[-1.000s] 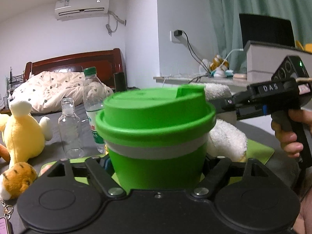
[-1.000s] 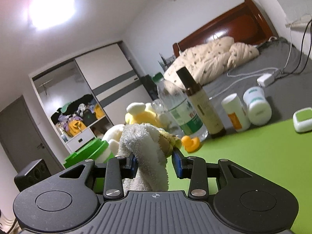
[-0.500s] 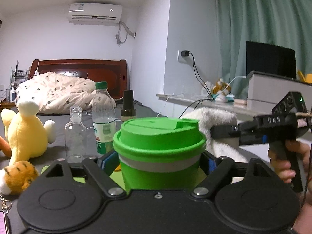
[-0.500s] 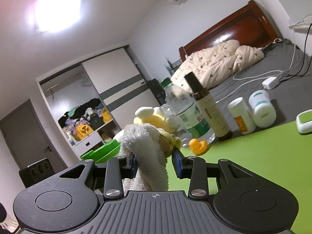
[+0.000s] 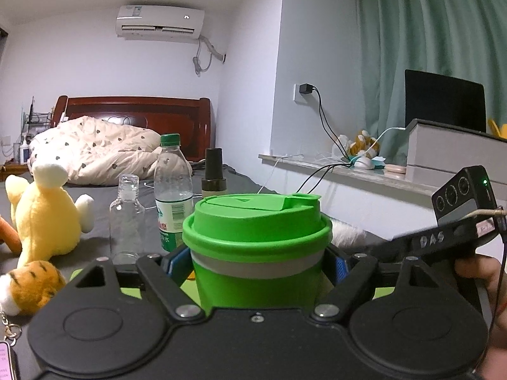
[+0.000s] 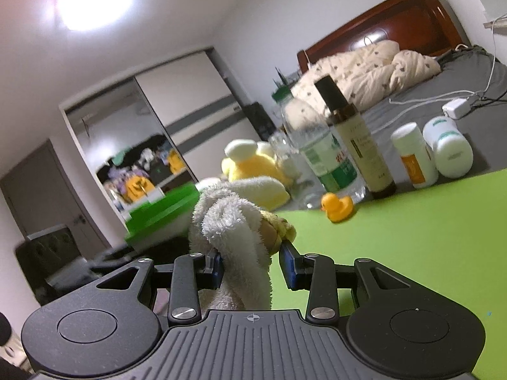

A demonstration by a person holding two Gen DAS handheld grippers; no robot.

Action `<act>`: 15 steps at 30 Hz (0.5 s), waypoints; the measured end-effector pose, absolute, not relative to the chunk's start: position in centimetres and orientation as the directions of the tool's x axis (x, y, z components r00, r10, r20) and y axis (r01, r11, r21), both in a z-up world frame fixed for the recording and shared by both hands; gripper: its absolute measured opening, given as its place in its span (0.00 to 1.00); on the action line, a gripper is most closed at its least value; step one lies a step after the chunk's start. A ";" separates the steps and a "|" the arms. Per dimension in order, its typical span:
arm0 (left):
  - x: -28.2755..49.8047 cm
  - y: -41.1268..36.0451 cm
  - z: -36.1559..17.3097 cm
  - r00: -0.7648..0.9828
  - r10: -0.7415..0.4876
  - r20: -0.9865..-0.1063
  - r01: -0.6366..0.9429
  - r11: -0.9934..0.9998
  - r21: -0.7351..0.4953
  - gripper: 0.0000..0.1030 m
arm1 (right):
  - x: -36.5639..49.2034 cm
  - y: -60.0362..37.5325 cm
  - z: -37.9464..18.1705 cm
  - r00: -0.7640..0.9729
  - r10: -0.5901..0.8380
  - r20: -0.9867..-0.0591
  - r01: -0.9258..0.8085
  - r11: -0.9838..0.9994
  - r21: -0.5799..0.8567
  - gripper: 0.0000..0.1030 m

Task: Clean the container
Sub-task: 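Wipe the towel against the green cup while the left gripper holds the cup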

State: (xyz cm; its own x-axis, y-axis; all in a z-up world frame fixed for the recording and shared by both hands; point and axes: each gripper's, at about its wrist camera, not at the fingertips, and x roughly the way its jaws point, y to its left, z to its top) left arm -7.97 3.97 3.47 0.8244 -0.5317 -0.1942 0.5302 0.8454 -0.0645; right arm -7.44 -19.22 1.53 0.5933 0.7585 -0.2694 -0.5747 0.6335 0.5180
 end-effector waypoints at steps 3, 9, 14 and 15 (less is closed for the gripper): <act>-7.8 4.1 3.5 0.826 -0.529 -0.194 0.527 0.847 -0.067 0.79 | -7.2 -18.4 1.3 0.589 0.747 -0.308 -0.569 0.654 0.499 0.36; -8.0 4.4 3.4 0.830 -0.523 -0.193 0.521 0.851 -0.070 0.79 | -6.7 -16.8 0.9 0.579 0.719 -0.385 -0.557 0.694 0.457 0.36; -8.0 4.5 3.4 0.832 -0.520 -0.193 0.518 0.853 -0.067 0.79 | -8.2 -16.6 -3.7 0.569 0.675 -0.470 -0.552 0.737 0.389 0.36; -8.0 4.5 3.4 0.832 -0.520 -0.193 0.518 0.853 -0.066 0.79 | -8.1 -16.3 -4.1 0.567 0.666 -0.485 -0.552 0.744 0.377 0.36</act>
